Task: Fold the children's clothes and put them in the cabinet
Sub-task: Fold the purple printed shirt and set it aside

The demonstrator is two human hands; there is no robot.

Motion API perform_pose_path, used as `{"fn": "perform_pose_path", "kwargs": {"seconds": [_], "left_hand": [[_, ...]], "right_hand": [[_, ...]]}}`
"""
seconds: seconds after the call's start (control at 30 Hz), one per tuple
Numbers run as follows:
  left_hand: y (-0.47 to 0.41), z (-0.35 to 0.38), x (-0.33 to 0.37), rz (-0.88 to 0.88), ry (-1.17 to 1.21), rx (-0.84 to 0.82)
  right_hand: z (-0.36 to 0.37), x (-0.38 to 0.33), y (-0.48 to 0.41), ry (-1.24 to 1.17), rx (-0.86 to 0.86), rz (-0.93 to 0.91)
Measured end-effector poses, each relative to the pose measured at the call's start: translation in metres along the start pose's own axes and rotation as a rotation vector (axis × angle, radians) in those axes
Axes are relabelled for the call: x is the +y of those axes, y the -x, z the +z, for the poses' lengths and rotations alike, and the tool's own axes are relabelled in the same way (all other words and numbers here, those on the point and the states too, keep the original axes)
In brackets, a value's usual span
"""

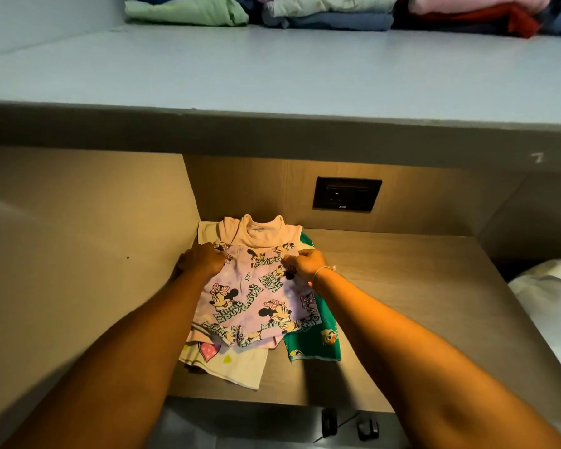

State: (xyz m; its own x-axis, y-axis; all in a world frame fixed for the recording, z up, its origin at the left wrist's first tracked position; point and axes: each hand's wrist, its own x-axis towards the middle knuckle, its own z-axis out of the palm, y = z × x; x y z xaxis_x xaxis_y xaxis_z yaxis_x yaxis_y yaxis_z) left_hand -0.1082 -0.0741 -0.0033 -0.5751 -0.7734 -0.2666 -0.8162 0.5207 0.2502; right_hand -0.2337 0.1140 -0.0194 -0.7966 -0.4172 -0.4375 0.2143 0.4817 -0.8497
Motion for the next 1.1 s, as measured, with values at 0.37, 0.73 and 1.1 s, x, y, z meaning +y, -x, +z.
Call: {"fn": "perform_pose_path", "kwargs": {"seconds": [0.37,0.73,1.1], "left_hand": [[0.007,-0.003,-0.006,0.12,0.31,0.408],[0.07,-0.058,0.157,0.749,0.465,0.42],[0.165,0.113,0.287,1.104,-0.26,-0.069]], "right_hand": [[-0.002,-0.007,0.013,0.027,-0.051,-0.178],[-0.137,0.032,0.125,-0.608,0.007,-0.108],[-0.241,0.196,0.162,-0.076,0.437,0.127]]}}
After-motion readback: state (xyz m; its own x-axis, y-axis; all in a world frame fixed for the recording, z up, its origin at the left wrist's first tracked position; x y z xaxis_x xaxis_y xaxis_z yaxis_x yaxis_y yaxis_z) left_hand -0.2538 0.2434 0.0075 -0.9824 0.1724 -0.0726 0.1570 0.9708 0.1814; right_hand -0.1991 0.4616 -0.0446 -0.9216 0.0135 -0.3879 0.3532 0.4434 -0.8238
